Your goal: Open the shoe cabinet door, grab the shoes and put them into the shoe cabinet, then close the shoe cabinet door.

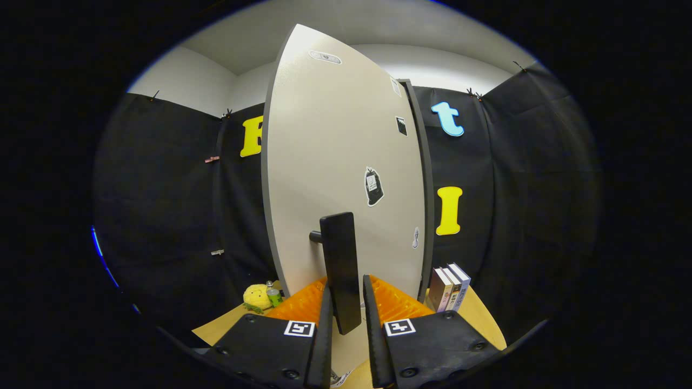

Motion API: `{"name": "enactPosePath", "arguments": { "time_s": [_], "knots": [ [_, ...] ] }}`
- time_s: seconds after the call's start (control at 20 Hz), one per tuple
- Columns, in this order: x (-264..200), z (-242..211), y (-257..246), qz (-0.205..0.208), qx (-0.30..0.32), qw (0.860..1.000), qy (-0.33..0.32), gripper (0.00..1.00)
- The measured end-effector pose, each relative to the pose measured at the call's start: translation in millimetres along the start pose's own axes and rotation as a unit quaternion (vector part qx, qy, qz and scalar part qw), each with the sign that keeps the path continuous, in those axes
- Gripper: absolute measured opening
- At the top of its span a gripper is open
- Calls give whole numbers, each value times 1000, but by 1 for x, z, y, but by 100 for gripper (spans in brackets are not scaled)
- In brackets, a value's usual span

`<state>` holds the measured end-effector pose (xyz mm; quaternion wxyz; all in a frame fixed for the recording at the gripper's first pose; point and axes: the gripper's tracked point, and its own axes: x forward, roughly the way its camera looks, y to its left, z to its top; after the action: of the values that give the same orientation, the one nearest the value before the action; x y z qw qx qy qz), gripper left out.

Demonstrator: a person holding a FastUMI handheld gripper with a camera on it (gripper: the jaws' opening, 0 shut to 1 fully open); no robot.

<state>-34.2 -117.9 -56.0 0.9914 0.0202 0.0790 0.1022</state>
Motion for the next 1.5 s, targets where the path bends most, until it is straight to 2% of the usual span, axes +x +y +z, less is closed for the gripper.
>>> {"name": "enactPosePath", "arguments": {
  "time_s": [0.45,0.5,0.7,1.2,1.5],
  "knots": [
    [-5,-11,-48,-56,18,998,20,31],
    [-6,-7,-55,-66,18,998,13,23],
    [-16,1,-74,-83,16,996,-4,22],
    [-32,6,-111,-113,-5,993,-16,22],
    [-40,6,-125,-112,3,994,-17,22]
  ]
}}
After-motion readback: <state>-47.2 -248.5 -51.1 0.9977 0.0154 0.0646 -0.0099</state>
